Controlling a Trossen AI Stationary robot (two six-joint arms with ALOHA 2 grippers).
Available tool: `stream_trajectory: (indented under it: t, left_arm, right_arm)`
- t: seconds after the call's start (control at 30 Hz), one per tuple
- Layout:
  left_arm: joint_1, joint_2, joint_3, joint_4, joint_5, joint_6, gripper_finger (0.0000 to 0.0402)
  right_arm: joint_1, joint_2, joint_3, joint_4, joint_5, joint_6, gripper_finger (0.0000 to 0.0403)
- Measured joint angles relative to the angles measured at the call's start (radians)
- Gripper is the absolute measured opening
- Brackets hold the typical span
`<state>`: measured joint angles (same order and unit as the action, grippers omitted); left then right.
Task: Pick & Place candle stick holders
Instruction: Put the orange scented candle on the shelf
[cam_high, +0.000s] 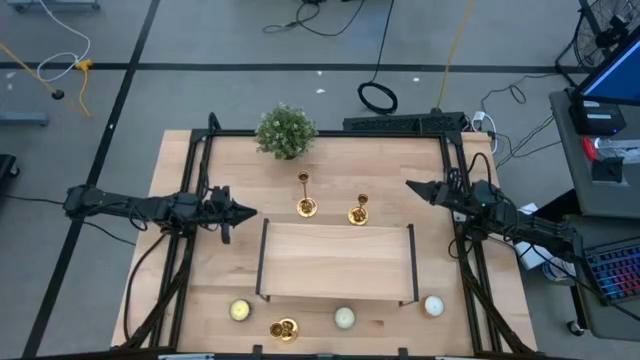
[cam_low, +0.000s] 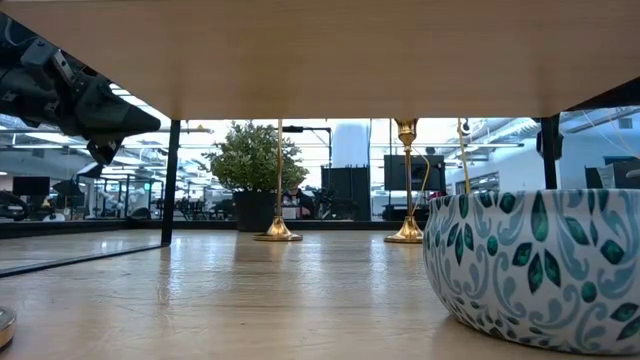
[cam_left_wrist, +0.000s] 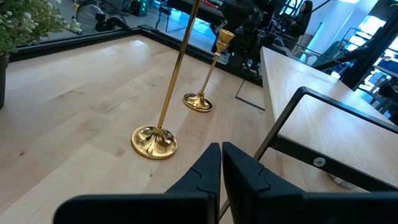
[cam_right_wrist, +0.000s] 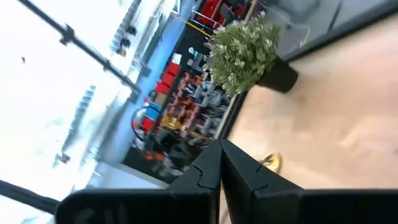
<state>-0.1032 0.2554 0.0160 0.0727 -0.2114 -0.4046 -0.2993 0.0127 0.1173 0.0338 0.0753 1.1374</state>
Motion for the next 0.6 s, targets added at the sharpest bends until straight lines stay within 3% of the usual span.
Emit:
stream_trajectory:
  t: [0.23,0.6]
  left_arm:
    - [0.000,0.000,0.000,0.000,0.000,0.000,0.0019]
    - [0.000,0.000,0.000,0.000,0.000,0.000,0.0019]
  right_arm:
    - [0.000,0.000,0.000,0.000,0.007,0.093,0.0004]
    - [0.000,0.000,0.000,0.000,0.209,0.101,0.0004]
